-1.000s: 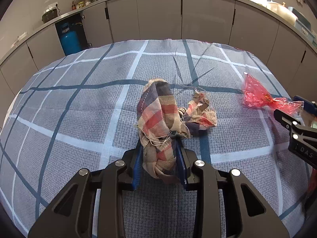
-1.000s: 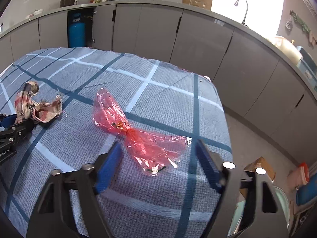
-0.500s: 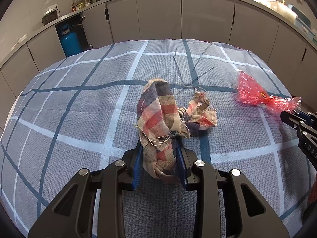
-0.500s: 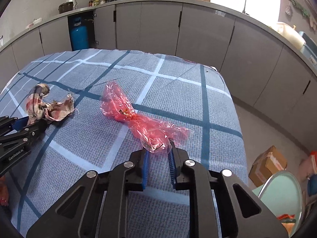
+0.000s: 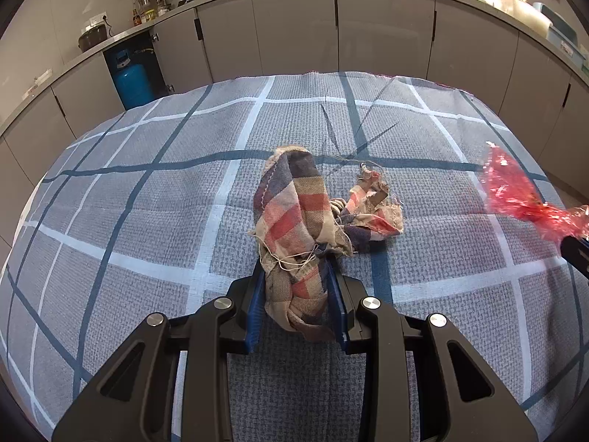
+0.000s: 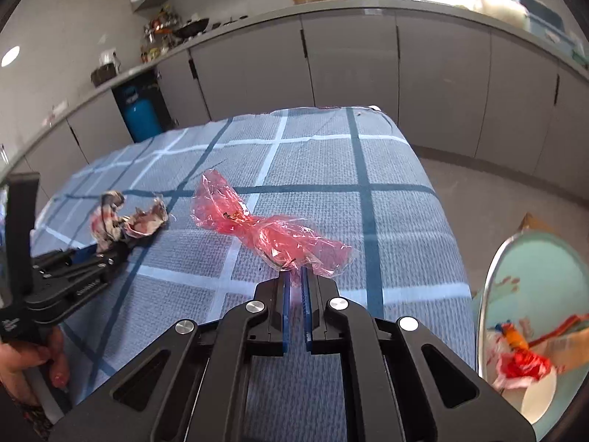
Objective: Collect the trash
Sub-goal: 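Lift and carry the wrapper and rag with both tools over the basin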
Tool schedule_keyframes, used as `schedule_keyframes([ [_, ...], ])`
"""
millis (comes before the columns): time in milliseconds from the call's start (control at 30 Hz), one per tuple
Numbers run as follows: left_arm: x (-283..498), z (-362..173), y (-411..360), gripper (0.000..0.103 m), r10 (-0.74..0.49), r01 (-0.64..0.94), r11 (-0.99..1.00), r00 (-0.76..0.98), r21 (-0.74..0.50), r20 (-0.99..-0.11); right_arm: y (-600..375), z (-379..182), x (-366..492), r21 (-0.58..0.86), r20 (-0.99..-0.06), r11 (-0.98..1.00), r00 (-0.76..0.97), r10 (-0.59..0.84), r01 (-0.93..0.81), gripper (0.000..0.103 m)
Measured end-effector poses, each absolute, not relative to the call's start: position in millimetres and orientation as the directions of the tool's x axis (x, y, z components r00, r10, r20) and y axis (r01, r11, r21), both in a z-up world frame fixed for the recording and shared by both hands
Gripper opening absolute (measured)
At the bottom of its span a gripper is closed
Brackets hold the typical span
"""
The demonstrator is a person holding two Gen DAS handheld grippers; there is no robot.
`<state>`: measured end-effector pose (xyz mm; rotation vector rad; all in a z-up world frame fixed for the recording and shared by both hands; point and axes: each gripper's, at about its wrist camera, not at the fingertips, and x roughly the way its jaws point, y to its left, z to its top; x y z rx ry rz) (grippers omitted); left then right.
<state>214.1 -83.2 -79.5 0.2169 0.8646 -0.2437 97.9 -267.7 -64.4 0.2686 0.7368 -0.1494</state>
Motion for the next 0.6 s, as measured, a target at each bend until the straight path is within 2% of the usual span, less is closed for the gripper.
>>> schedule_keyframes([
  [100, 214.1, -79.4, -83.6, 0.031, -0.12, 0.297, 0.95, 0.626, 0.094, -0.771, -273.7, -65.0, 88.1, 0.245, -0.674, 0.94, 0.738, -0.01, 0.236, 0.007],
  [600, 207.2, -76.7, -83.3, 0.028, -0.133, 0.312, 0.945, 0.636, 0.096, -0.76, -269.9, -58.7, 64.2, 0.196, -0.66, 0.947, 0.749, -0.064, 0.254, 0.007],
])
